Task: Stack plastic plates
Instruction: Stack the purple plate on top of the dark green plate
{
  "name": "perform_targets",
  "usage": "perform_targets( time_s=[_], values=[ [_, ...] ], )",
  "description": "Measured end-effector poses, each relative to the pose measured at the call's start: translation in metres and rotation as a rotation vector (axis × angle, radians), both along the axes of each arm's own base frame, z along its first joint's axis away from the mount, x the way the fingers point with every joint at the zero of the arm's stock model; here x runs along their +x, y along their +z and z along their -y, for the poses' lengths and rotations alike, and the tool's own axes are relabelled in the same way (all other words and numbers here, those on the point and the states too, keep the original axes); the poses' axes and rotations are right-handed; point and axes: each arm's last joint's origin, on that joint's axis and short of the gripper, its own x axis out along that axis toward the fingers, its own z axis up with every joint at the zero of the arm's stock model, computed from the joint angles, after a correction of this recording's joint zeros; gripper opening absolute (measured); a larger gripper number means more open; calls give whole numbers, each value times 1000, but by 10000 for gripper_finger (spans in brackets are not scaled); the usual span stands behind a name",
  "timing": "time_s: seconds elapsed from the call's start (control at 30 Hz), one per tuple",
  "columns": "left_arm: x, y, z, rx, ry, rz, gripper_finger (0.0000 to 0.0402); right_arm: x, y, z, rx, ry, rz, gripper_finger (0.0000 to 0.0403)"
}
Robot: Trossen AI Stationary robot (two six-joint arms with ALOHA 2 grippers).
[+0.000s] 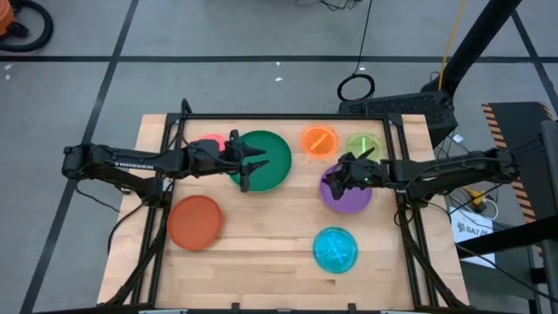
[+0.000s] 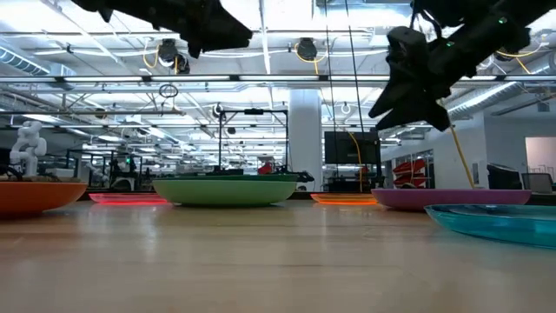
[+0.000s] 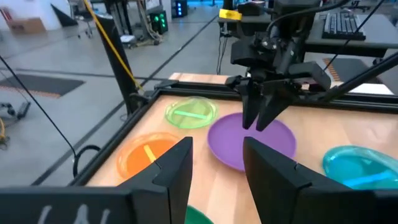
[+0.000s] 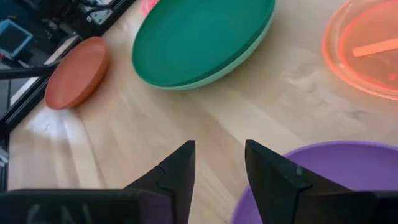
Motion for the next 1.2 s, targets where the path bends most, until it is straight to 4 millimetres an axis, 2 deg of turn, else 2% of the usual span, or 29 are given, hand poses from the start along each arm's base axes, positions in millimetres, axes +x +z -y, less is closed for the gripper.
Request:
perform_targets(
  time_s=[0.17,0.4,0.53,0.73,1.03,1.2],
  values=[
    [-23,12,4,-49,0,-13,149,18,10,-2,7,24,-68,132],
    [-45,21,22,-93,-64,-32,149,33,10,-4,78,46,-300,132],
    [-48,22,31,-92,-107,-35,149,38,1,-10,149,68,-437,132],
    [-48,22,36,-85,-131,-38,149,39,-21,-21,195,74,-631,132],
    [-48,22,36,-84,-131,-39,149,45,-46,-37,170,104,-748,132],
    [-48,22,35,-83,-130,-39,149,44,-49,-39,132,97,-767,132]
  ],
)
